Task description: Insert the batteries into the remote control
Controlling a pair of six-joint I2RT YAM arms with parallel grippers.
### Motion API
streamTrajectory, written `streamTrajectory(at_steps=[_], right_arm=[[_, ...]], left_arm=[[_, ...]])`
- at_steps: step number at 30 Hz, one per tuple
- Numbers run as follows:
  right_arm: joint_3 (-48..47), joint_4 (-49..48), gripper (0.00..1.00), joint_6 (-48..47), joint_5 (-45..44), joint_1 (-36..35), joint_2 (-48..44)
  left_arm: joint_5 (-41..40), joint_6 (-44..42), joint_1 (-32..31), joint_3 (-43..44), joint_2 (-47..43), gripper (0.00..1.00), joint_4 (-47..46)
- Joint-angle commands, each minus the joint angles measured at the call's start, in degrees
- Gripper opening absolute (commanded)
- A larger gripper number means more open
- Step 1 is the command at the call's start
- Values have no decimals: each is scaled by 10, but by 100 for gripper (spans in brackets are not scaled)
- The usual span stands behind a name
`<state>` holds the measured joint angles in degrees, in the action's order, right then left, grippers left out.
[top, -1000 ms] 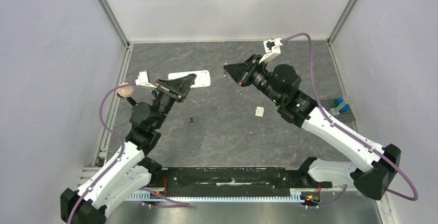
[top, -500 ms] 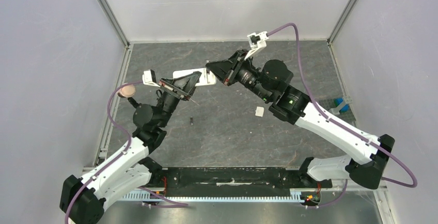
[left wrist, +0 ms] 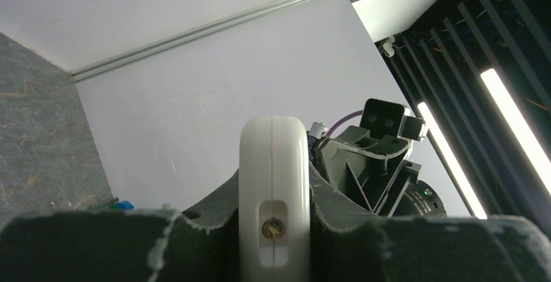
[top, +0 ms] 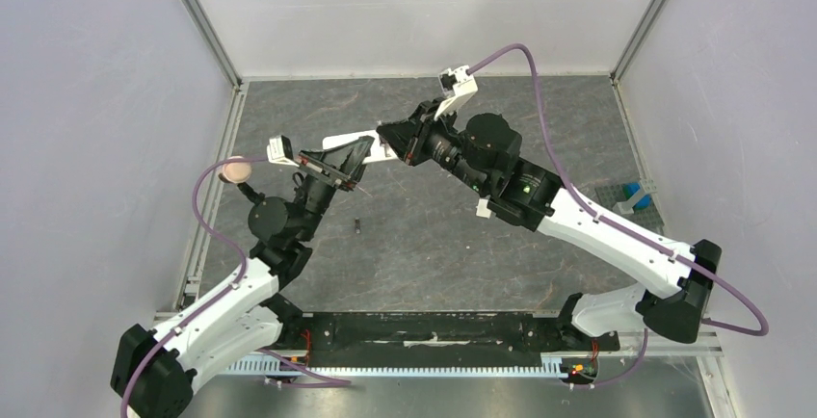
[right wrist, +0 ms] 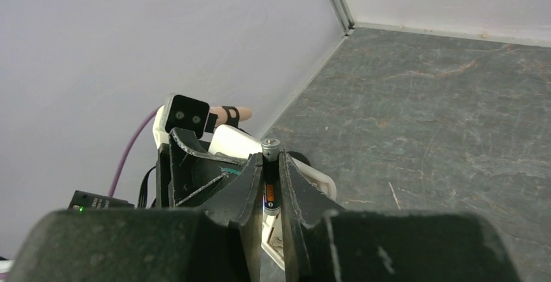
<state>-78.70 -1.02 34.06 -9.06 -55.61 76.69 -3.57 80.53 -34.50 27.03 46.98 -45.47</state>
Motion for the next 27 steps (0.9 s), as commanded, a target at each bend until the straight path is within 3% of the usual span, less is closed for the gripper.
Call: streamTrajectory(at_steps=[1,27], right_arm=[[-27,20,14,-41,-52,-9,-3],[-96,146,18,-30,-82,-24,42]], left_arm=[[-33,49,-2,-13,-6,2,-29],[-55,61,-2,-22,24,2,-78]])
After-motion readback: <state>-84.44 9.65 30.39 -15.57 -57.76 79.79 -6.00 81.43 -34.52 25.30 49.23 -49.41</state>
